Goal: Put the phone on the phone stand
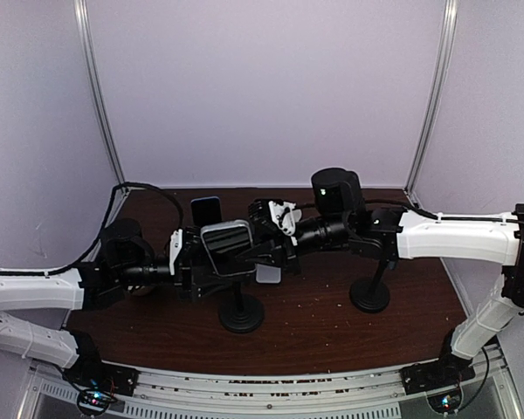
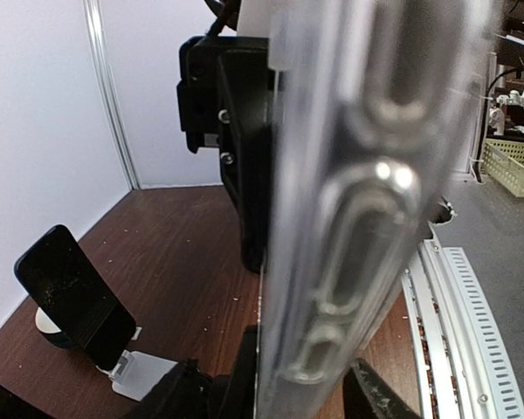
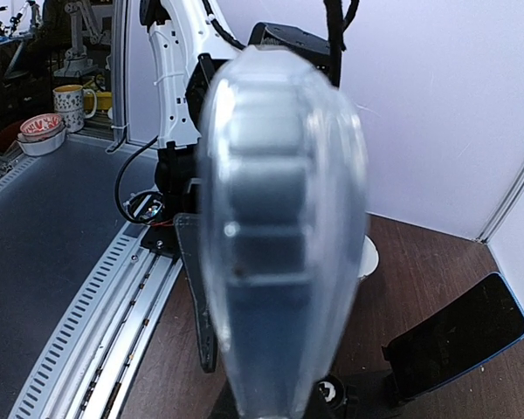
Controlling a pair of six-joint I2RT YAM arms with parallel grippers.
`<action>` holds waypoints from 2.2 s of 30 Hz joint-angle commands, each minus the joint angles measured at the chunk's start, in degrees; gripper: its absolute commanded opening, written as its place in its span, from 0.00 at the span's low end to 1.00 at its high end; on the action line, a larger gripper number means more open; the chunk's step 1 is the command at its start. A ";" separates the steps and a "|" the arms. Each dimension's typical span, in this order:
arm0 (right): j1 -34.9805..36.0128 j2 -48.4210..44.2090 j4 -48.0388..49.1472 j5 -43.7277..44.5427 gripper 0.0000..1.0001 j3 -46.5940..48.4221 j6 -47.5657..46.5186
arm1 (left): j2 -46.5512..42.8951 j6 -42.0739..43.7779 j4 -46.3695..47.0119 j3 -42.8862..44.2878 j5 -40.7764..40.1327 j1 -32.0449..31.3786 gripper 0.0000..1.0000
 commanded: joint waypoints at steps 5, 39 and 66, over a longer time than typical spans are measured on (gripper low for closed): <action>1.89 2.77 -7.02 4.18 0.00 2.01 -2.81 | 0.26 -1.46 -1.22 3.63 3.86 0.06 0.07; 14.11 -0.82 15.19 57.72 0.06 -15.77 31.36 | -0.81 -3.12 -14.26 0.89 -5.41 0.06 0.00; 9.67 0.61 23.88 60.74 0.00 -20.69 36.18 | -2.99 -13.08 -29.26 3.49 -29.18 -2.49 0.00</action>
